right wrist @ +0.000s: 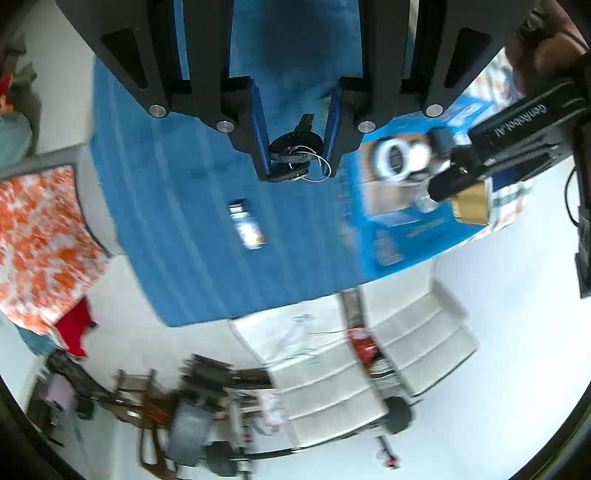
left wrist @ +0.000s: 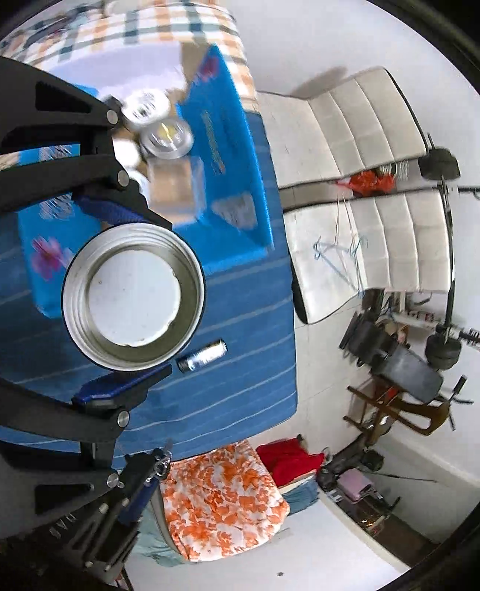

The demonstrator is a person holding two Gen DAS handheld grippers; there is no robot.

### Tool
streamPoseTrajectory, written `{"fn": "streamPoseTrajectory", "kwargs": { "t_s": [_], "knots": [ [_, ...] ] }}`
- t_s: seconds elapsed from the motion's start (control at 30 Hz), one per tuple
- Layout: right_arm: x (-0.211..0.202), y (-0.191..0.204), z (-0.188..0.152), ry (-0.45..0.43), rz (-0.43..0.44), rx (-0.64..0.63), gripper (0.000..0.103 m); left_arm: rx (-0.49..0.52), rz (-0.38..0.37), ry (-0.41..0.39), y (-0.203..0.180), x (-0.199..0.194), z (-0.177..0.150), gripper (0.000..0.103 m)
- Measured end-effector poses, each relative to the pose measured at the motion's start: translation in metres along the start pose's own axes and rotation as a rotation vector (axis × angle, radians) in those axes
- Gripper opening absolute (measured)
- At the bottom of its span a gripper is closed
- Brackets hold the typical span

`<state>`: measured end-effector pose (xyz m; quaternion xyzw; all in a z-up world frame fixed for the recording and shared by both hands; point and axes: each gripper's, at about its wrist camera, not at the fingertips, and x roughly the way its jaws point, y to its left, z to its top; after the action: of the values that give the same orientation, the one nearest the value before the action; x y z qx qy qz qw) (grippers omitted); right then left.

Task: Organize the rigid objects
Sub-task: 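Place the car key in the blue box with the right tool while the left places the can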

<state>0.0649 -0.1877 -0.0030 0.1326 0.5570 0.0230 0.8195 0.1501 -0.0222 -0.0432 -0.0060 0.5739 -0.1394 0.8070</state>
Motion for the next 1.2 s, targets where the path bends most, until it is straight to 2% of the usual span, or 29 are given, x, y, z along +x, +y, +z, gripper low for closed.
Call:
{"fn": "streamPoseTrajectory", "kwargs": {
  "t_s": [0.17, 0.37, 0.6, 0.83, 0.93, 1.1, 1.2],
  "knots": [
    [0.027, 0.066, -0.013, 0.048, 0.101, -0.075, 0.030, -0.071, 0.039, -0.018, 0.052, -0.035, -0.030, 0.066],
    [0.091, 0.118, -0.030, 0.134, 0.112, -0.120, 0.030, -0.155, 0.105, 0.008, 0.110, -0.039, -0.057, 0.066],
    [0.162, 0.130, -0.037, 0.231, 0.041, -0.146, 0.031, -0.226, 0.094, 0.137, 0.154, 0.019, -0.084, 0.066],
    [0.192, 0.144, -0.028, 0.244, -0.028, -0.198, 0.031, -0.286, 0.035, 0.266, 0.176, 0.077, -0.101, 0.066],
    [0.200, 0.149, -0.025, 0.263, -0.056, -0.224, 0.032, -0.321, 0.012, 0.296, 0.184, 0.092, -0.102, 0.066],
    [0.214, 0.149, -0.020, 0.268, -0.119, -0.250, 0.032, -0.322, 0.023, 0.318, 0.188, 0.103, -0.100, 0.066],
    [0.224, 0.143, -0.019, 0.300, -0.127, -0.234, 0.033, -0.302, 0.045, 0.324, 0.185, 0.105, -0.096, 0.066]
  ]
}}
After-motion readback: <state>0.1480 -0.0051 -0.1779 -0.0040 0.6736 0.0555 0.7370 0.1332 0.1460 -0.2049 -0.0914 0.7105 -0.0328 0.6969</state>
